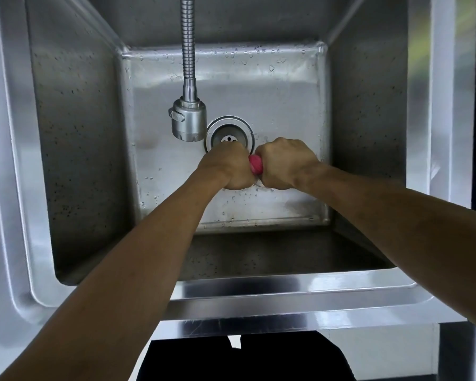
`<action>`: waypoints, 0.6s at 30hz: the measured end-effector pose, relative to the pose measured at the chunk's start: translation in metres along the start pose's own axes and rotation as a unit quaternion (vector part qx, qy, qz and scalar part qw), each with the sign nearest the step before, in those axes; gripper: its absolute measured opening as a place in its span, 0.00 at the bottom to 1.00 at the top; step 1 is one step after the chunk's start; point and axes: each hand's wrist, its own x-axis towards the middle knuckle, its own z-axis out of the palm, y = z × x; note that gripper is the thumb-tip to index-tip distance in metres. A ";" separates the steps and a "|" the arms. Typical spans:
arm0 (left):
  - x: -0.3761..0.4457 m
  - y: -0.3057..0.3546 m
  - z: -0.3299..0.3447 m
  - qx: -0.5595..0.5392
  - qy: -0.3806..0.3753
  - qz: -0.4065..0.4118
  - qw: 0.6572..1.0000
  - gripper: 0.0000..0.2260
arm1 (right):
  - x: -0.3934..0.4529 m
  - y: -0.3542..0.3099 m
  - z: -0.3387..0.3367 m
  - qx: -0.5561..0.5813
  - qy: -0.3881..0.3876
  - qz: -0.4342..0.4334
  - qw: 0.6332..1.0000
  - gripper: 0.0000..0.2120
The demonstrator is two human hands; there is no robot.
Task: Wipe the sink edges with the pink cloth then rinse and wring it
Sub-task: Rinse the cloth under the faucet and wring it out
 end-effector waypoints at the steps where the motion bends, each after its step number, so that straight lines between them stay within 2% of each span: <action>1: -0.001 0.000 -0.001 0.002 0.002 -0.002 1.000 0.09 | 0.000 0.000 0.000 0.002 0.003 0.002 1.000 0.09; 7: 0.001 -0.005 0.003 0.013 0.022 0.018 1.000 0.08 | 0.001 -0.004 -0.003 -0.007 -0.009 0.022 1.000 0.08; 9: -0.001 -0.010 0.004 -0.035 -0.030 0.044 0.998 0.07 | 0.000 -0.002 -0.011 0.000 -0.066 0.009 0.998 0.06; 11: -0.006 -0.015 0.002 -0.126 -0.107 0.046 0.985 0.07 | -0.004 0.002 -0.017 0.026 -0.123 -0.009 0.992 0.05; 13: -0.011 -0.021 -0.004 -0.181 -0.168 0.033 0.969 0.10 | -0.011 0.002 -0.020 0.039 -0.110 -0.025 0.993 0.06; 16: -0.010 -0.023 -0.016 -0.149 -0.254 0.016 0.956 0.13 | -0.017 -0.001 -0.018 -0.014 -0.023 -0.057 0.998 0.11; 17: -0.008 -0.023 -0.018 -0.122 -0.254 0.022 0.959 0.12 | -0.018 -0.001 -0.019 0.011 -0.036 -0.053 0.998 0.13; 18: -0.006 -0.023 -0.019 -0.093 -0.225 0.037 0.969 0.11 | -0.019 0.001 -0.024 0.074 -0.081 -0.037 0.993 0.16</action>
